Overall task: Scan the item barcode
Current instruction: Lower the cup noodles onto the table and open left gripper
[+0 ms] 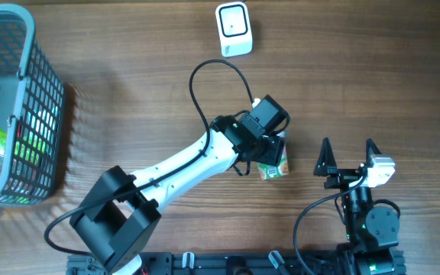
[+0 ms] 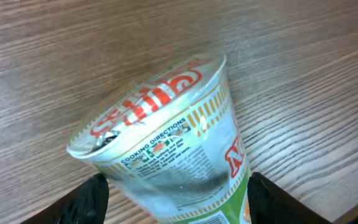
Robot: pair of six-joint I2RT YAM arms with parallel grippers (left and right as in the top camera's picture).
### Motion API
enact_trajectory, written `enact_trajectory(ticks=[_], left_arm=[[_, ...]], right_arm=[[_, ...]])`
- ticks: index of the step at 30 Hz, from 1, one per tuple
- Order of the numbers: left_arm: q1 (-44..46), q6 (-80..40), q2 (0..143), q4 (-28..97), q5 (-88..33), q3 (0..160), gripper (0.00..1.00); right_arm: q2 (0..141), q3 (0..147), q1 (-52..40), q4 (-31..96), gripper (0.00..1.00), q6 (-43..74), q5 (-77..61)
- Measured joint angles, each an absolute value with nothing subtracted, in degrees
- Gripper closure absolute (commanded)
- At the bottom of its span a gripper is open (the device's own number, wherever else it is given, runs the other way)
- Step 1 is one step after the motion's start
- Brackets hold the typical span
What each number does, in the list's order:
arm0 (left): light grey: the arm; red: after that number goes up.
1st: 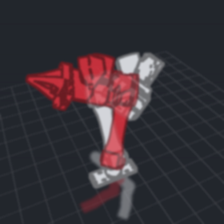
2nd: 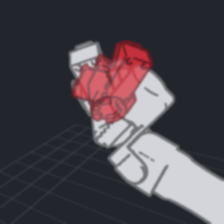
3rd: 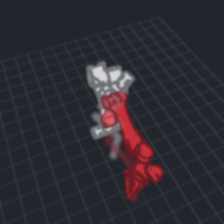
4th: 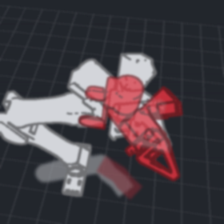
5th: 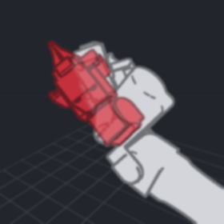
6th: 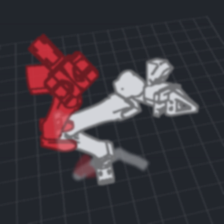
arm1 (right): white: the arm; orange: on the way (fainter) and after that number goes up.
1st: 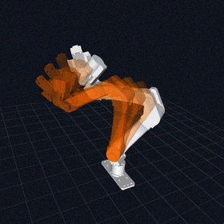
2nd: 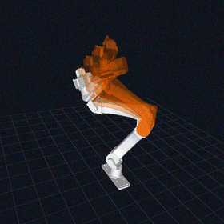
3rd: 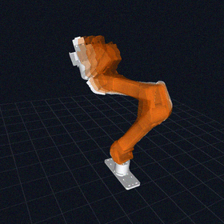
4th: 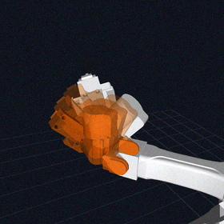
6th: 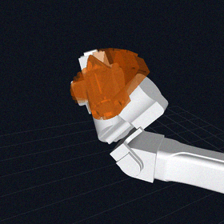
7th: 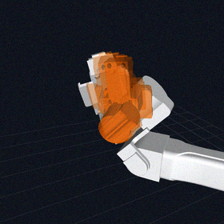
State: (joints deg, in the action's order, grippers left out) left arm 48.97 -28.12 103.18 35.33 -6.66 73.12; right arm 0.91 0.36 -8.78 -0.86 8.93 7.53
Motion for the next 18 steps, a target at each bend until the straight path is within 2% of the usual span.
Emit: enact_trajectory(ticks=[5, 9, 18], left_arm=[[49.0, -28.1, 103.2, 35.6, -6.7, 73.1, 0.30], [49.0, -28.1, 103.2, 35.6, -6.2, 73.1, 0.19], [48.3, -27.9, 103.2, 35.6, -5.4, 73.1, 0.16]], right_arm=[[0.9, 0.4, -8.8, -0.9, 0.00, 8.9, 7.5], [0.9, 0.4, -8.8, -0.9, 0.00, 8.9, 7.5], [0.9, 0.4, -8.8, -0.9, 0.00, 8.9, 7.5]])
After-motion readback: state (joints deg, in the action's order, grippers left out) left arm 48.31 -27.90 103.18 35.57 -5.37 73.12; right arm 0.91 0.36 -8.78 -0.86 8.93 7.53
